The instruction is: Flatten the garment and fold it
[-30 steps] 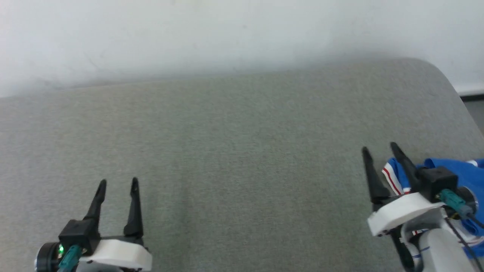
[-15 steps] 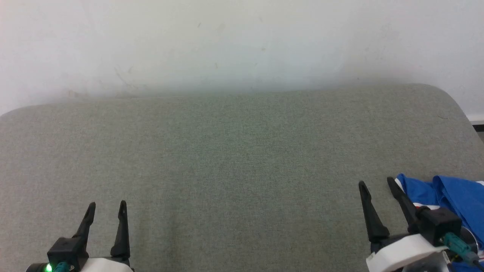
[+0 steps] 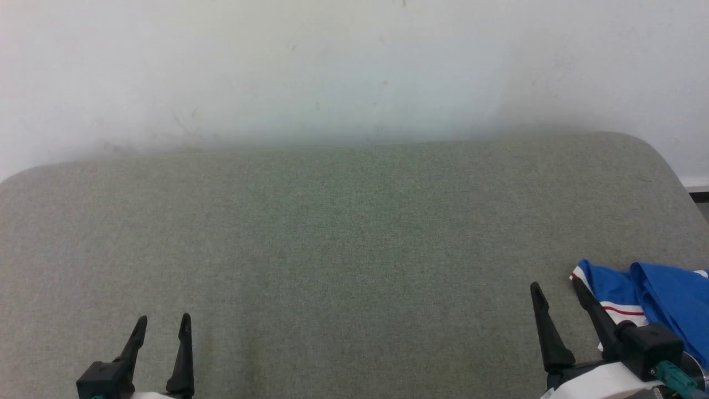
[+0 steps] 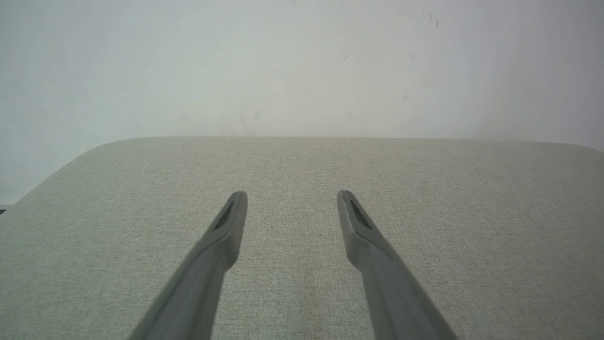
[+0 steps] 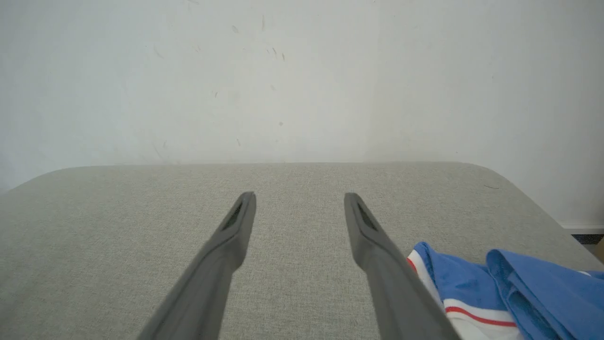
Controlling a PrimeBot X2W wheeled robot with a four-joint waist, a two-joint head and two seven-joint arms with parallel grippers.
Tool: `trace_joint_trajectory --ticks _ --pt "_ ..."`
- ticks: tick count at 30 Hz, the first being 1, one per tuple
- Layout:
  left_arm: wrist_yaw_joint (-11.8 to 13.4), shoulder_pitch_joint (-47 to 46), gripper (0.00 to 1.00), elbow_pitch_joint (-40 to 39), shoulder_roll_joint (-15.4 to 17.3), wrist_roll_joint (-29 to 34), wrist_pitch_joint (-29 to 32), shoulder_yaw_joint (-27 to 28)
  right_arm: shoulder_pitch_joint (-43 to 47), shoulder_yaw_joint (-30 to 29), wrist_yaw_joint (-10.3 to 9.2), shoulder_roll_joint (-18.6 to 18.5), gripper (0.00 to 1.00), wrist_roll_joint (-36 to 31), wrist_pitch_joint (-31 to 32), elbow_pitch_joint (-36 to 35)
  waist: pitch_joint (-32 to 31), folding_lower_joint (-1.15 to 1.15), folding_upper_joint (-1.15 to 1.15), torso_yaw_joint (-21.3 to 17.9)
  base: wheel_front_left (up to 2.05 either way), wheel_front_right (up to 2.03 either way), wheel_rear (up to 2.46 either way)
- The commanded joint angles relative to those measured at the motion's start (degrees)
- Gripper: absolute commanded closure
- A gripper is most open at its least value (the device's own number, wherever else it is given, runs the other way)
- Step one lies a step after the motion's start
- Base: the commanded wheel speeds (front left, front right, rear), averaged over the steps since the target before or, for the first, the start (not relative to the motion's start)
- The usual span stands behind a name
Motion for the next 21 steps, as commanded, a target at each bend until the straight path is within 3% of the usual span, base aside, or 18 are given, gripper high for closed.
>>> trace_joint_trajectory --ticks 1,5,6,21 --pt "-0.33 0.68 0.00 0.36 -0.16 0.28 -0.27 0.37 0.64 0.27 -0.04 0.25 0.00 0.30 -0.15 -0.31 -0.06 0.00 0.00 0.05 0.00 0.00 0.00" --pt "-0.59 0.71 0.00 1.11 -0.58 0.34 -0.27 0.81 0.85 0.80 -0.04 0.25 0.00 0.71 -0.20 -0.54 -0.05 0.00 0.00 0.14 0.00 0.00 0.00" --pt "-0.28 0.10 1.00 0.95 -0.44 0.02 0.04 0.53 0.40 0.80 0.00 0.01 1.00 0.41 0.07 -0.19 -0.06 0.00 0.00 0.14 0.00 0.00 0.00" --pt "-0.72 -0.73 1.00 0.19 -1.79 1.91 1.50 0.95 -0.52 0.65 0.00 0.00 1.00 -0.46 0.86 0.12 0.08 0.00 0.00 0.26 0.00 0.00 0.00"
